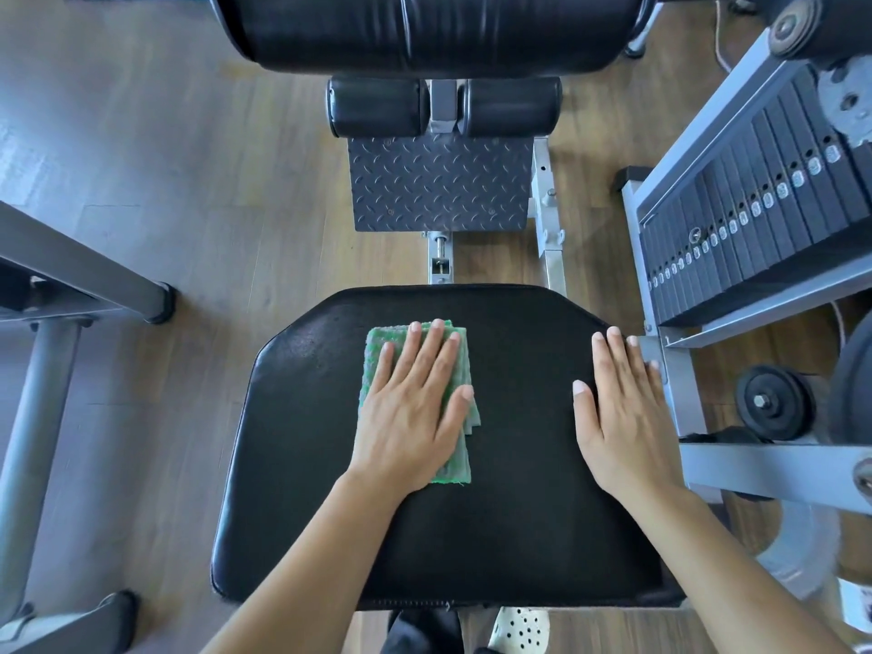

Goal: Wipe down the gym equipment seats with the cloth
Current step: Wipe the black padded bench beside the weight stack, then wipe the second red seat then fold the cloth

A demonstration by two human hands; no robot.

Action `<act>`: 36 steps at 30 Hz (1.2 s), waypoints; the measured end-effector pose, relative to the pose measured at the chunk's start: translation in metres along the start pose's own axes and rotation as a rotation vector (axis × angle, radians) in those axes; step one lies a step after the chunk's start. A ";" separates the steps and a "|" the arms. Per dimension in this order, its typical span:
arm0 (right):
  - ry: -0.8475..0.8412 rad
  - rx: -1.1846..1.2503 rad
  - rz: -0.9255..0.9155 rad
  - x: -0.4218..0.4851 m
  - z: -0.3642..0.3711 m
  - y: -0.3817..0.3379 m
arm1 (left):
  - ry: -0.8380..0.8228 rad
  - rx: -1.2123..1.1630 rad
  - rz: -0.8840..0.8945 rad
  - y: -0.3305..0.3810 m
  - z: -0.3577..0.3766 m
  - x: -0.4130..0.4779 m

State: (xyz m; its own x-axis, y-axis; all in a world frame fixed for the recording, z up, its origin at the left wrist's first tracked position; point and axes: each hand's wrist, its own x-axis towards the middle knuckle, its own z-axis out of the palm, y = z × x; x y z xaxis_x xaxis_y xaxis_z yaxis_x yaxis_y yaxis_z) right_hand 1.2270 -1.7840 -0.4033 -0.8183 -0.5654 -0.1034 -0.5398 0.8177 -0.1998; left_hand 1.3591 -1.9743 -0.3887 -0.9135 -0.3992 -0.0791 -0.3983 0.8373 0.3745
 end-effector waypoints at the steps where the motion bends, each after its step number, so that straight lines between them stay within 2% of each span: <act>1: 0.008 0.003 0.004 0.000 -0.002 -0.001 | 0.029 -0.017 -0.014 -0.001 -0.003 -0.001; 3: 0.040 0.029 0.019 -0.002 -0.006 -0.010 | 0.142 0.010 -0.090 -0.006 -0.010 -0.005; 6: 0.088 0.061 0.016 -0.005 -0.016 -0.036 | 0.290 0.071 -0.300 -0.017 -0.022 -0.013; 8: 0.117 0.066 -0.002 -0.007 -0.021 -0.060 | 0.290 0.125 -0.420 -0.022 -0.024 -0.018; 10: 0.132 0.053 0.003 -0.007 -0.025 -0.084 | 0.246 0.178 -0.467 -0.024 -0.026 -0.022; 16: 0.047 -0.064 0.059 -0.006 -0.019 -0.129 | 0.162 0.187 -0.481 -0.024 -0.027 -0.017; 20: 0.012 -0.044 0.114 -0.002 -0.012 -0.139 | 0.112 0.136 -0.505 -0.020 -0.029 -0.008; 25: -0.063 0.106 0.175 0.004 -0.011 -0.153 | -0.002 0.111 -0.506 -0.014 -0.037 -0.003; 30: -0.076 0.270 0.098 -0.003 -0.024 -0.157 | 0.035 -0.201 -0.510 -0.014 -0.053 -0.014; 36: -0.146 0.528 0.039 -0.037 -0.059 -0.168 | 0.099 -0.281 -0.533 -0.007 -0.085 -0.053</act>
State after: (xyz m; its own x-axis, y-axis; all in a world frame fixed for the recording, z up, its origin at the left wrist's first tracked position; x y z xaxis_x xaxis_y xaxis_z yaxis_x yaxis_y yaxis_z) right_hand 1.3359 -1.8939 -0.3083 -0.7795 -0.5757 -0.2468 -0.3067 0.6944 -0.6510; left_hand 1.4177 -1.9901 -0.3084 -0.5772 -0.7802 -0.2411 -0.7488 0.3879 0.5375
